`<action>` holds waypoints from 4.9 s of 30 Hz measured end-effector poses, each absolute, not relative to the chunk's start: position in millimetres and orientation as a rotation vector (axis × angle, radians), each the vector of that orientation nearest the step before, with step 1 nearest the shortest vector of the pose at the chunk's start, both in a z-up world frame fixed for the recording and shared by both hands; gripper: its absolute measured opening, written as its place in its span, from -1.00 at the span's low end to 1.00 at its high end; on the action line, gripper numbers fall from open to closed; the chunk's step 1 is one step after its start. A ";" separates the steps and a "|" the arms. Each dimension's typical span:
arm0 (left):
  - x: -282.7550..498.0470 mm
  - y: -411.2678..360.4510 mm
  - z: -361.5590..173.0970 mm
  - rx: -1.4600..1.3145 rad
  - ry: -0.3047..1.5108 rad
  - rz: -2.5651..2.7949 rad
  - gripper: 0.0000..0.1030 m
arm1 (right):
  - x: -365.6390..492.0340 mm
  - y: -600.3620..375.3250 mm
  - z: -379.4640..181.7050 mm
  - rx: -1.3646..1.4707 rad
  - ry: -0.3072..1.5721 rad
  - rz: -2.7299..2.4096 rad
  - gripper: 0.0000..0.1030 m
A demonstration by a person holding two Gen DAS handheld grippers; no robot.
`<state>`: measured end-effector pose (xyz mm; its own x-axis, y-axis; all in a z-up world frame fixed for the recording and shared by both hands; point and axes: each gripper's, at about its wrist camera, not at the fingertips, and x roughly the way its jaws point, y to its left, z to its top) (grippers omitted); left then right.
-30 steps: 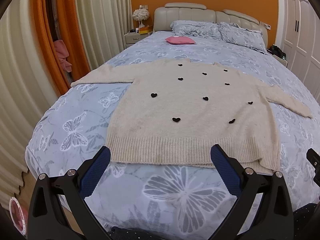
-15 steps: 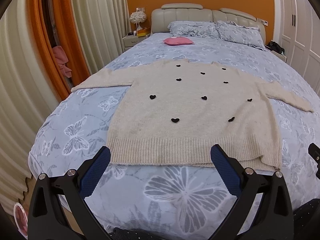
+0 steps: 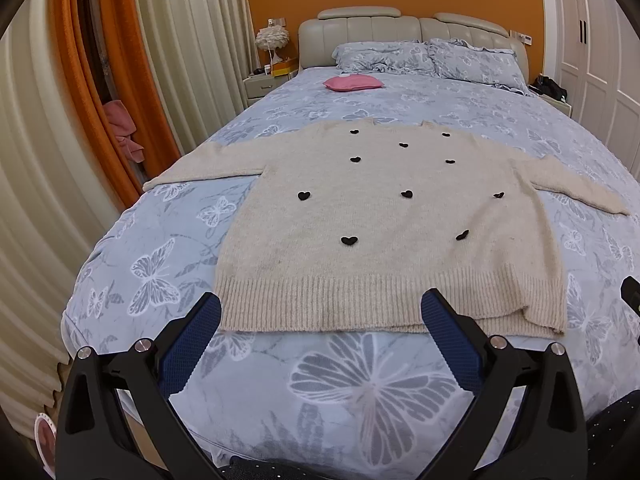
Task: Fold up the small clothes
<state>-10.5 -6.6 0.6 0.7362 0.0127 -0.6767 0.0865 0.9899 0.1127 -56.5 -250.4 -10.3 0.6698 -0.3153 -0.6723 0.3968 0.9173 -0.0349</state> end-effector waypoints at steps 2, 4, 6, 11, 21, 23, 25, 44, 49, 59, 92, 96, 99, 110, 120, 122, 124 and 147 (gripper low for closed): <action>-10.4 -6.8 0.4 0.141 0.743 -0.042 0.90 | -56.7 -250.8 -10.4 0.117 0.734 -0.403 0.83; -10.5 -6.6 0.6 0.139 0.743 -0.041 0.90 | -56.8 -251.0 -10.4 0.118 0.734 -0.402 0.83; -10.6 -6.9 0.5 0.139 0.743 -0.040 0.90 | -56.8 -251.1 -10.4 0.118 0.734 -0.402 0.83; -10.6 -7.0 0.6 0.140 0.743 -0.041 0.90 | -57.0 -251.3 -10.4 0.118 0.734 -0.402 0.83; -10.7 -7.5 0.5 0.142 0.742 -0.042 0.90 | -57.2 -251.3 -10.3 0.119 0.734 -0.402 0.83; -10.6 -7.4 0.8 0.141 0.743 -0.041 0.90 | -57.1 -251.4 -10.3 0.120 0.733 -0.402 0.83; -10.6 -7.6 0.7 0.141 0.743 -0.041 0.90 | -57.1 -251.3 -10.3 0.120 0.733 -0.402 0.83; -11.2 -9.2 1.0 0.142 0.743 -0.040 0.90 | -57.3 -251.3 -10.3 0.121 0.733 -0.401 0.83; -11.3 -9.5 1.0 0.143 0.743 -0.040 0.90 | -57.2 -251.1 -10.0 0.122 0.733 -0.400 0.83; -5.9 -14.3 -2.4 0.179 0.796 -0.063 0.90 | -48.3 -267.4 -11.8 0.222 0.819 -0.343 0.83; 32.4 -182.0 -44.2 0.120 0.830 -0.602 0.80 | 128.2 -686.4 -79.8 0.726 0.662 -0.679 -0.83; 86.8 -170.6 -34.0 0.020 0.800 -0.492 0.83 | 152.9 -643.4 -9.0 0.625 0.535 -0.536 -0.83; 134.7 -152.3 -33.4 -0.019 0.818 -0.357 0.83 | 189.0 -584.6 39.4 0.563 0.483 -0.356 -0.83; 172.7 -62.2 -42.5 -0.100 0.783 -0.112 0.83 | 360.4 -277.0 24.3 0.217 0.690 0.153 -0.83; 203.9 -22.6 -48.7 -0.246 0.809 -0.119 0.90 | 376.9 -204.8 -49.0 0.045 0.915 0.289 -0.27; 213.6 -14.5 -53.2 -0.319 0.836 -0.139 0.90 | 344.7 -236.4 -31.1 0.098 0.822 0.212 0.16; 223.7 -7.9 -59.6 -0.400 0.871 -0.160 0.90 | 303.4 -284.6 -24.6 0.172 0.768 0.082 0.18; 354.6 -17.7 -72.6 -0.441 0.833 -0.202 -0.77 | 239.8 -421.5 -78.5 0.368 0.698 -0.157 -0.82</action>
<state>354.6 -17.7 -72.6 0.6600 -0.3417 -0.6691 0.0019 0.8913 -0.4533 239.8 -421.5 -78.5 0.7572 -0.0192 -0.6529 0.2627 0.9241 0.2774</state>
